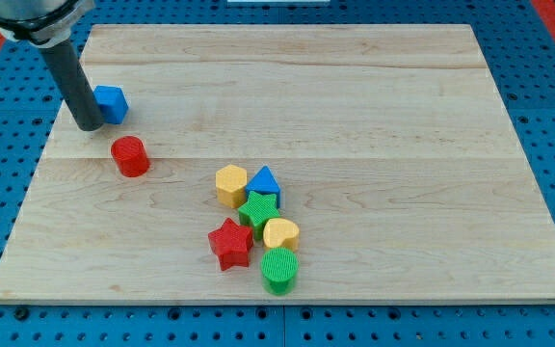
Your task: Push the red circle to the bottom of the blue cube
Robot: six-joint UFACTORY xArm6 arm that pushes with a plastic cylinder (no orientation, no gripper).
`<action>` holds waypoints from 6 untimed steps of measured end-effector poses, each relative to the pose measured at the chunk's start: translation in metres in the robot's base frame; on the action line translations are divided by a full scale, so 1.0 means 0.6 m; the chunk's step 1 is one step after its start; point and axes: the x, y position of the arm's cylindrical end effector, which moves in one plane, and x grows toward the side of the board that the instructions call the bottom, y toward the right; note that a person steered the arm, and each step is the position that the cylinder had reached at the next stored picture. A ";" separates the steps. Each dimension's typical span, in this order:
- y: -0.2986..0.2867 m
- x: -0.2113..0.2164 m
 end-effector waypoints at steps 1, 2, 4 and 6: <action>-0.018 0.078; 0.035 0.144; 0.151 0.096; 0.188 0.124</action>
